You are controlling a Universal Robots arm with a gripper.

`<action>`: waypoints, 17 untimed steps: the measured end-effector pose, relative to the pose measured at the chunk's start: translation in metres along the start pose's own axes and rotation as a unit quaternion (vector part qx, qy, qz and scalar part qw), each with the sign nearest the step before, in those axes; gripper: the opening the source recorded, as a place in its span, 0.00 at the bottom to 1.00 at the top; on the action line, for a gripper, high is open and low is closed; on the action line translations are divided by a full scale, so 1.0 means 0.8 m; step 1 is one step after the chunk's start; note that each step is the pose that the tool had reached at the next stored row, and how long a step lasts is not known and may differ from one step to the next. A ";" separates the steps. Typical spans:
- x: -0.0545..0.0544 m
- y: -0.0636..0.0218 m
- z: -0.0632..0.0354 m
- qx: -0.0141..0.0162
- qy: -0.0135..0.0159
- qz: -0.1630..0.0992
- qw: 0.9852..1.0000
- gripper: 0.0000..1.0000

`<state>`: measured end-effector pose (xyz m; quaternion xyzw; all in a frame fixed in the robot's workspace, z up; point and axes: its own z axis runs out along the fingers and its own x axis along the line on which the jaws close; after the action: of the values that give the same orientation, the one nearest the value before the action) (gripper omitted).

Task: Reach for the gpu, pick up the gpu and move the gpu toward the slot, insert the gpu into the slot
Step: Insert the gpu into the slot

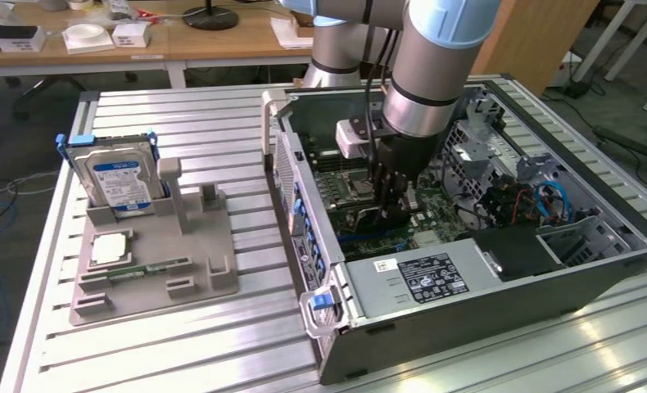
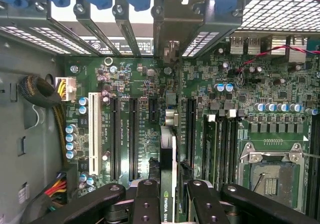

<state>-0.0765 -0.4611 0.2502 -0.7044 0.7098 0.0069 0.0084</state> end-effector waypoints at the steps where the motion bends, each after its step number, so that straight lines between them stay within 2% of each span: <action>1: 0.000 0.000 0.000 0.000 0.000 0.000 1.000 0.25; 17: -0.001 0.002 0.004 0.000 0.000 0.000 1.000 0.25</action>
<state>-0.0780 -0.4598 0.2467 -0.7044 0.7098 0.0068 0.0084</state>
